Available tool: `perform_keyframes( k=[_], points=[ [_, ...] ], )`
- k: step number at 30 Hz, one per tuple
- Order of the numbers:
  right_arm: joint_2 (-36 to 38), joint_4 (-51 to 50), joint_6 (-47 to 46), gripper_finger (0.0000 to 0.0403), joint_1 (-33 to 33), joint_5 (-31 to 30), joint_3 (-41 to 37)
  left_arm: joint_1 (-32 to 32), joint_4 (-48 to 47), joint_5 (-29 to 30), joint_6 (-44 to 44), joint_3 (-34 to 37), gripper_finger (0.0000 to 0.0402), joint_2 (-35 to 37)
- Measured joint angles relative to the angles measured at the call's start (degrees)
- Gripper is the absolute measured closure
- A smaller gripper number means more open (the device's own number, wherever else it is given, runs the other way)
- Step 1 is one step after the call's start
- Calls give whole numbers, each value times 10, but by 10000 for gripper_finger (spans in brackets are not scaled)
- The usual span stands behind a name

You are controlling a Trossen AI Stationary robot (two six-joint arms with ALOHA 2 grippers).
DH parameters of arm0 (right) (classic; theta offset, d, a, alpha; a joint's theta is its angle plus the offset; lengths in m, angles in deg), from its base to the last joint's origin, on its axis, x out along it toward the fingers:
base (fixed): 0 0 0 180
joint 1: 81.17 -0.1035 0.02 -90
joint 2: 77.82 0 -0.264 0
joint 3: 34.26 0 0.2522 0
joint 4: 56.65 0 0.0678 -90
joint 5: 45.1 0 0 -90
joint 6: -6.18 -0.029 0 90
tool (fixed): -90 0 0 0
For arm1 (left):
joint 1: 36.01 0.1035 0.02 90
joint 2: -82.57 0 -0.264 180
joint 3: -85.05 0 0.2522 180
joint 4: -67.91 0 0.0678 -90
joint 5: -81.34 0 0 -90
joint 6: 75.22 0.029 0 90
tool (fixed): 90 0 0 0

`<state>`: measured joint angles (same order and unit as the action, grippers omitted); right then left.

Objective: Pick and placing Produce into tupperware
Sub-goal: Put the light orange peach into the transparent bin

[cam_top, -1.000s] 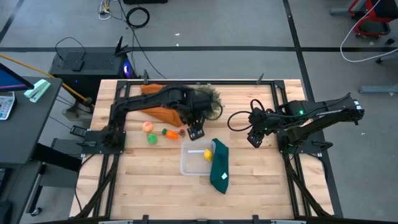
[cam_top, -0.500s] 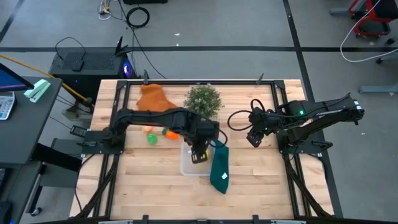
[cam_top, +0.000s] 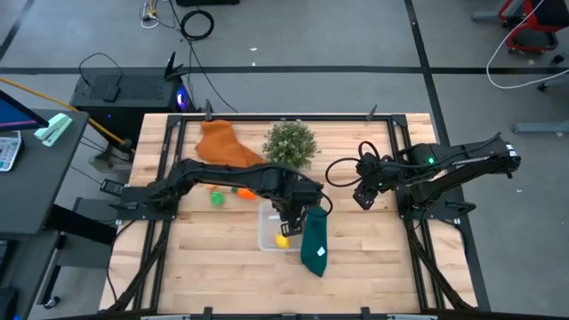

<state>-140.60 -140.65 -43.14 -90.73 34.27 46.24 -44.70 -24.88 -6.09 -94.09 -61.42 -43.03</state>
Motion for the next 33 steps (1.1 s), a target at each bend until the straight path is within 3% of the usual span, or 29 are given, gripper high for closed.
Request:
perform_keyframes(
  k=[8, 15, 24, 33],
  points=[
    [0, -9, 12, 238, 0, -1, 0, -3, -7, 0, -33, 0, 226, -12],
    [0, -9, 31, 238, 0, -37, 0, -2, -1, 19, -70, 0, 190, -15],
    [0, -9, 33, 238, 0, -41, 0, -1, 46, 25, -92, 0, 196, -15],
    [2, -9, 109, 238, 0, -43, 0, -1, 125, 26, -116, 0, 229, -15]
  ],
)
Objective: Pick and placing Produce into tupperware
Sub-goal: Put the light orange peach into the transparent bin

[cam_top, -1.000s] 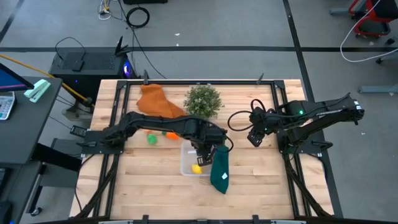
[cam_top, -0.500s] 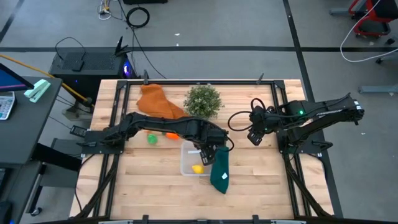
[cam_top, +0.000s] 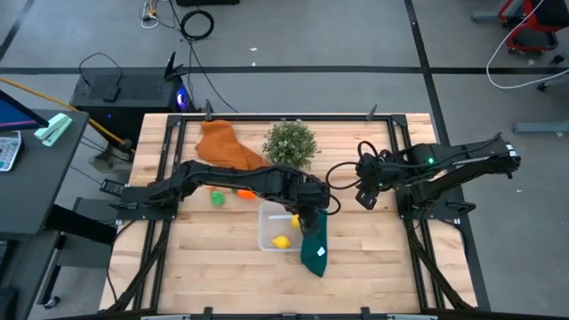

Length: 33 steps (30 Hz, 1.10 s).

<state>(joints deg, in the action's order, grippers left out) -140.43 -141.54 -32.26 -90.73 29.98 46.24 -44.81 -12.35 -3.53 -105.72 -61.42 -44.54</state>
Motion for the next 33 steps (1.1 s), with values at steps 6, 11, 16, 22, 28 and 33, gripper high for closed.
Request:
perform_keyframes(
  k=[6, 11, 16, 22, 28, 33],
  points=[
    [45, -7, 21, 238, 0, -1, 0, 5, 2, 2, 3, 0, 243, 0],
    [160, -33, -13, 238, 1, -20, 0, 12, 4, 2, 13, 0, 251, 0],
    [289, -2, -44, 238, 1, -27, 0, 22, 51, -2, 49, 0, 261, 0],
    [362, 16, -70, 238, 1, -50, 1, 42, 241, -54, 104, 0, 278, 0],
    [364, 16, -68, 238, 1, -64, 0, 64, 523, -103, 150, 0, 323, 7],
    [355, 14, -68, 238, 1, -75, 0, 82, 790, -118, 163, 0, 374, 16]
  ],
)
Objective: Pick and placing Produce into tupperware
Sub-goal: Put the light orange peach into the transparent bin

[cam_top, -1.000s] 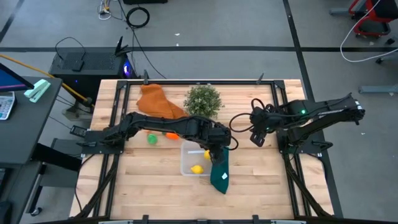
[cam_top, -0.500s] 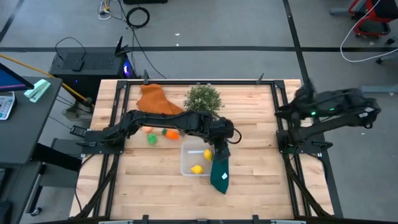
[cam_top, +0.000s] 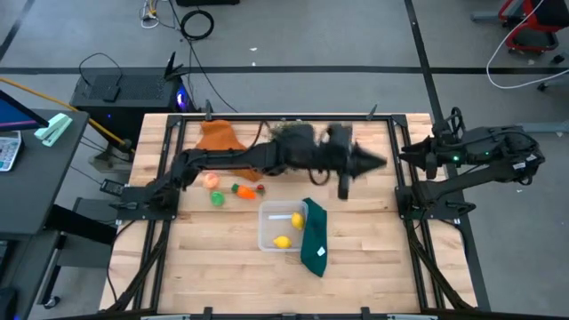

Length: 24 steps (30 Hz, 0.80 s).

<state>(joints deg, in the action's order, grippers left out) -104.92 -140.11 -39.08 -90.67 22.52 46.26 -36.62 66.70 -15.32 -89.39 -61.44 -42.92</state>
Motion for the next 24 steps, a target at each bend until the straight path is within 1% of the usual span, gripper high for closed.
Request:
perform_keyframes(
  k=[2, 5, 7, 10, 13, 15, 18, 20, 24],
  points=[
    [-2, -1, 0, 238, 0, -1, 0, 10, 107, -17, -13, 0, 392, 7],
    [-4, -3, -2, 238, 0, -3, 0, 26, 236, -33, -41, -1, 394, 12],
    [-3, -4, -7, 238, 0, -3, 0, 34, 278, -50, -39, -1, 384, 15],
    [-4, -6, -12, 238, 0, -5, 0, 38, 297, -45, 16, 0, 376, 25],
    [-4, -6, -17, 238, 0, -7, 0, 38, 308, -6, 71, 0, 382, 48],
    [-3, -6, -21, 238, 0, -7, 0, 36, 349, 17, 88, -1, 393, 61],
    [-4, -8, -22, 238, 0, -7, 0, 38, 455, 19, 67, -1, 395, 67],
    [-4, -9, -28, 238, 0, -8, 0, 43, 526, 14, 41, 2, 389, 65],
    [-3, -11, -35, 238, 0, -13, 0, 59, 625, 4, 9, 56, 380, 67]
  ],
)
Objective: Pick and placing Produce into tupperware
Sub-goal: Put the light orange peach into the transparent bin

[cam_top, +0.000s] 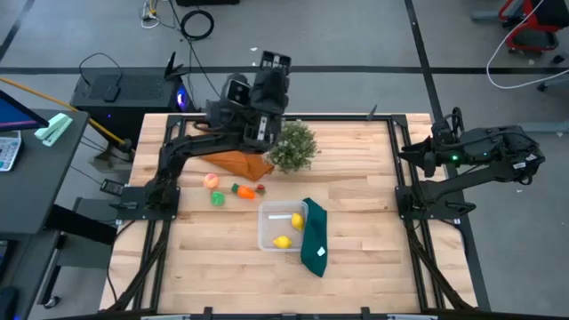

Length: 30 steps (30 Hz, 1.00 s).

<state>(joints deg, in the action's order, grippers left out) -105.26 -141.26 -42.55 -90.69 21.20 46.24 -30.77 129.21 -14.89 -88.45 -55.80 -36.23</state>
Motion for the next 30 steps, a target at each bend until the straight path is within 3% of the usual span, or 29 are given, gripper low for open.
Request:
perform_keyframes(
  k=[6, 16, 19, 23, 30],
  points=[
    [-5, 0, -23, 238, 0, 0, 0, 21, 138, -1, -49, 162, 396, 22],
    [-40, 1, -29, 238, 0, 0, 0, 33, 120, -2, -42, 516, 396, 200],
    [-57, 1, -27, 238, 0, 0, 0, 44, 30, -1, -49, 616, 396, 268],
    [-77, 2, -26, 238, 0, 0, 0, 55, -170, 0, -66, 714, 384, 364],
    [-101, 4, -32, 238, 0, -10, 0, 60, -519, 8, -121, 762, 393, 484]
  ],
)
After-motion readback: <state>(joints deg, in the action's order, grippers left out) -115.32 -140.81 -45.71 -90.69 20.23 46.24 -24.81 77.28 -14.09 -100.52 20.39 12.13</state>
